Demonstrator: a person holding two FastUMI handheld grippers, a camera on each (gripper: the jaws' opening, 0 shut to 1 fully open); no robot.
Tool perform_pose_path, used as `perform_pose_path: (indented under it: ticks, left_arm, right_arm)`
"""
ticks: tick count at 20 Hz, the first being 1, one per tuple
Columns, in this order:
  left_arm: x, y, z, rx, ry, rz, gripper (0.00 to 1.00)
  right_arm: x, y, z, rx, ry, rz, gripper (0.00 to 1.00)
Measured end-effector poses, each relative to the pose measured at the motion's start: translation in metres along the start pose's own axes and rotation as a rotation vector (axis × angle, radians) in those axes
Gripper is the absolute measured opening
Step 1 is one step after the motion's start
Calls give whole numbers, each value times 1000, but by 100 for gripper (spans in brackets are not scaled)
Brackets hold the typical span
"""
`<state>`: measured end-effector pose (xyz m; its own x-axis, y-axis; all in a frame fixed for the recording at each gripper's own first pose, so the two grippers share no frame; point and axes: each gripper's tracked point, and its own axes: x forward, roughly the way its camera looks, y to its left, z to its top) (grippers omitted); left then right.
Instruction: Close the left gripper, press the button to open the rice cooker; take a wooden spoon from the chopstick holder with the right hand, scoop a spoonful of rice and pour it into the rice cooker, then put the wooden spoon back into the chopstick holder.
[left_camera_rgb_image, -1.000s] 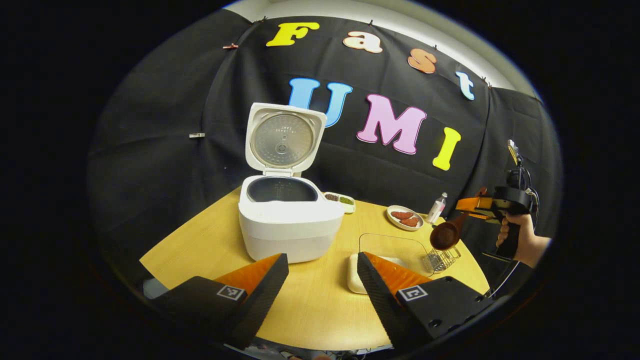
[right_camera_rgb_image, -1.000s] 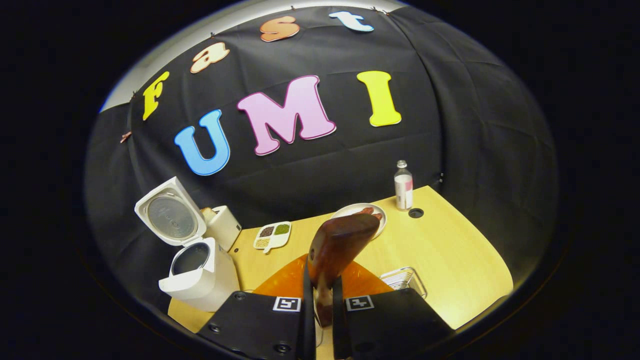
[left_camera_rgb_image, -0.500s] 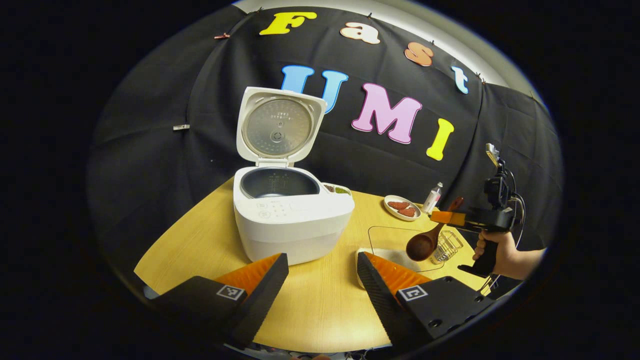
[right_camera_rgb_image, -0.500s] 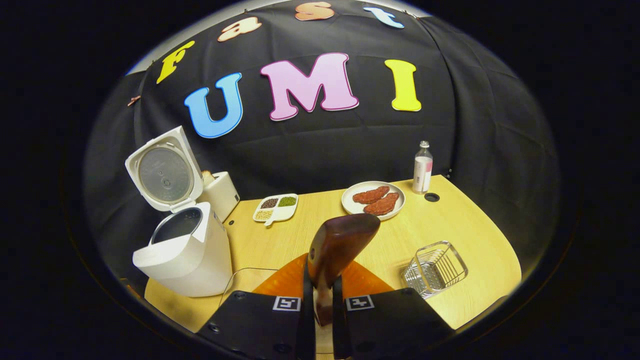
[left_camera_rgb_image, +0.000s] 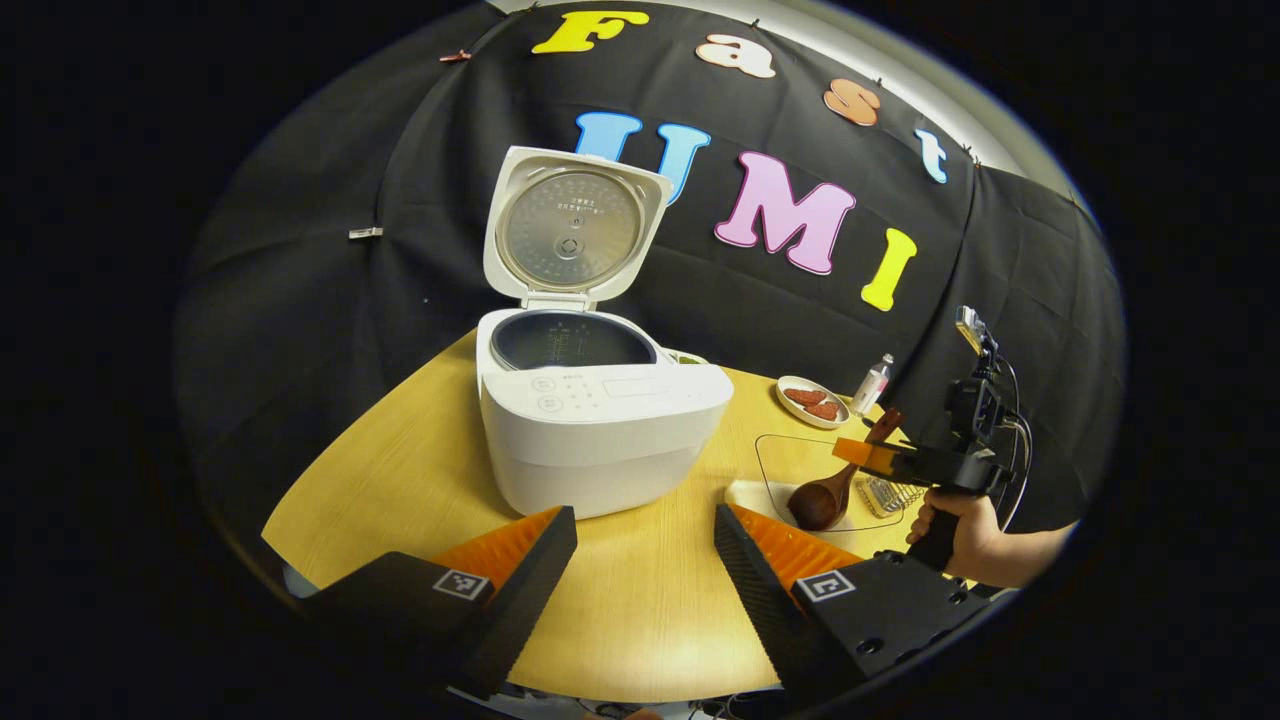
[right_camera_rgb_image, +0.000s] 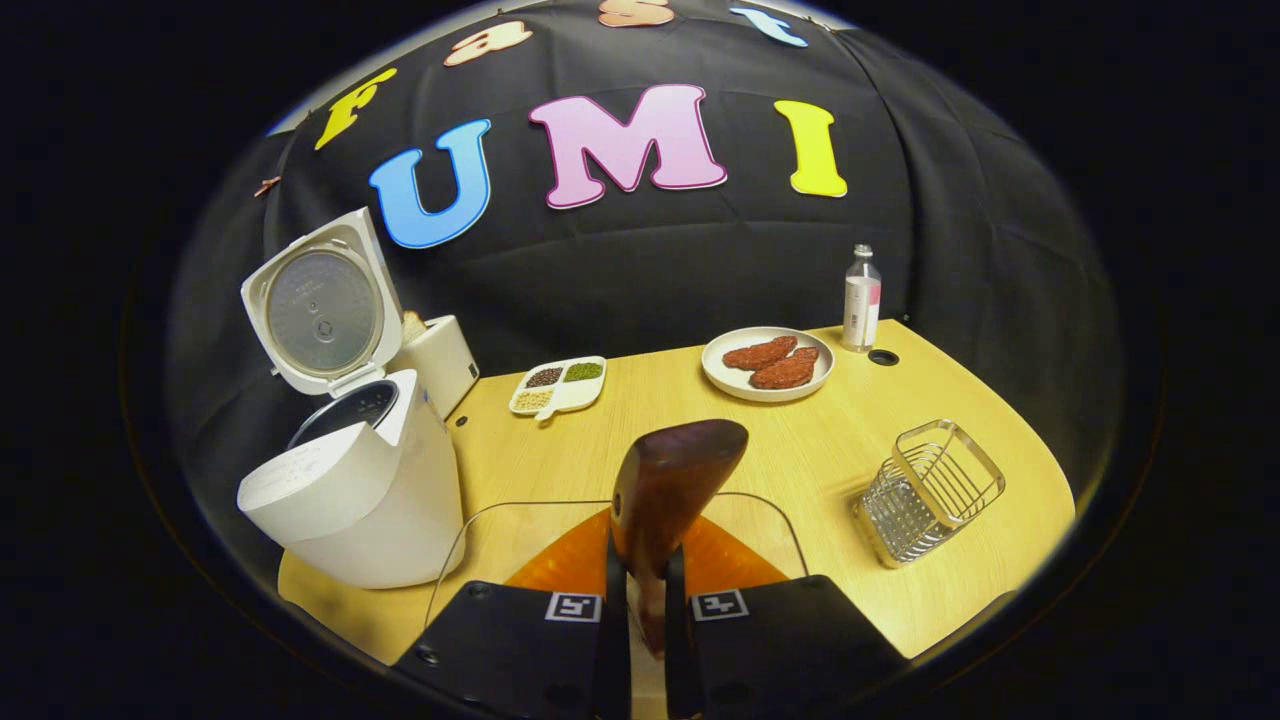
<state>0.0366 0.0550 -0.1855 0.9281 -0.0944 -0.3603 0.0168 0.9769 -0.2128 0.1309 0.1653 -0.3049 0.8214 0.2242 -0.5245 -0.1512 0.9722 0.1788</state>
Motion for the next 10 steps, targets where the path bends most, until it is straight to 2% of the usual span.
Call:
perform_pose_path:
  ticks: [6, 10]
  left_arm:
    - [-8, 2, -2, -20, -3, -4, 96]
    - [-15, 4, 0, -41, -21, 0, 96]
  right_arm:
    - [-16, 34, -17, 123, 76, 49, 18]
    - [-22, 33, -22, 274, 136, 42, 18]
